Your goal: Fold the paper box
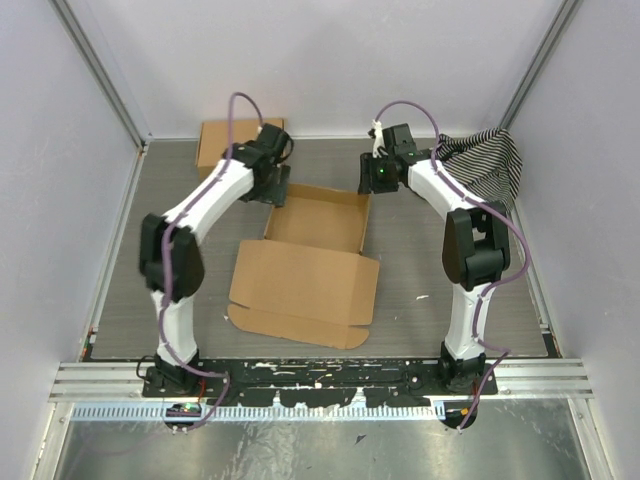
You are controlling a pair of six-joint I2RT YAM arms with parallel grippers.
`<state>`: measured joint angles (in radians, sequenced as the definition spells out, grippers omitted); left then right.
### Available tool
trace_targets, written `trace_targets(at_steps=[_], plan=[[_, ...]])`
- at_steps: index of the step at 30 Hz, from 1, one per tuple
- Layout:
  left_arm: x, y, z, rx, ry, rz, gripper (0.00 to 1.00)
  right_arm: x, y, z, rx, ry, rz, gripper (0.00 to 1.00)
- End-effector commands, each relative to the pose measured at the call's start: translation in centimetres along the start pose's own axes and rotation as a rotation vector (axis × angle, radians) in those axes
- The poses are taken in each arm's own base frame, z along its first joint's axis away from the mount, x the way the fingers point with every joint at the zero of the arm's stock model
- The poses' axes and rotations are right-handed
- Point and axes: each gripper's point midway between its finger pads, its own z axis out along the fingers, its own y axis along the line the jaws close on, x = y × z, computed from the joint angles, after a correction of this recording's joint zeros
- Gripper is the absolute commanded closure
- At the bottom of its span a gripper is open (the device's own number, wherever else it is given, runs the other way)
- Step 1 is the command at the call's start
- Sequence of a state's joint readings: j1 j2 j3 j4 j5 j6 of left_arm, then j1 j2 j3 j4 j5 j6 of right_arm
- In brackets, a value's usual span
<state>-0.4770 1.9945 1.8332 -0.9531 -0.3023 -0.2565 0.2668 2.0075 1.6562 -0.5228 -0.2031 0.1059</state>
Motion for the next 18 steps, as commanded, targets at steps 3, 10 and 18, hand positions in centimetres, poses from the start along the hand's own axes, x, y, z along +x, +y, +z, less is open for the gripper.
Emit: trace_targets(at_steps=[3,10,18], plan=[[-1.1,-0.2,-7.4,0.197,-0.209,-0.096,0.22,-7.8,4.5,0.0,-0.13,-0.246,-0.27,0.45],[2.6,1.8,-8.3,0.156,-0.204,-0.12,0.23,-7.3,7.8,3.0,-0.213,-0.225,-0.439,0.45],[5.4,3.3,-8.7,0.11,-0.187,-0.135,0.25,-5.0,9.0,6.5,-0.201,-0.157,-0.501,0.44]])
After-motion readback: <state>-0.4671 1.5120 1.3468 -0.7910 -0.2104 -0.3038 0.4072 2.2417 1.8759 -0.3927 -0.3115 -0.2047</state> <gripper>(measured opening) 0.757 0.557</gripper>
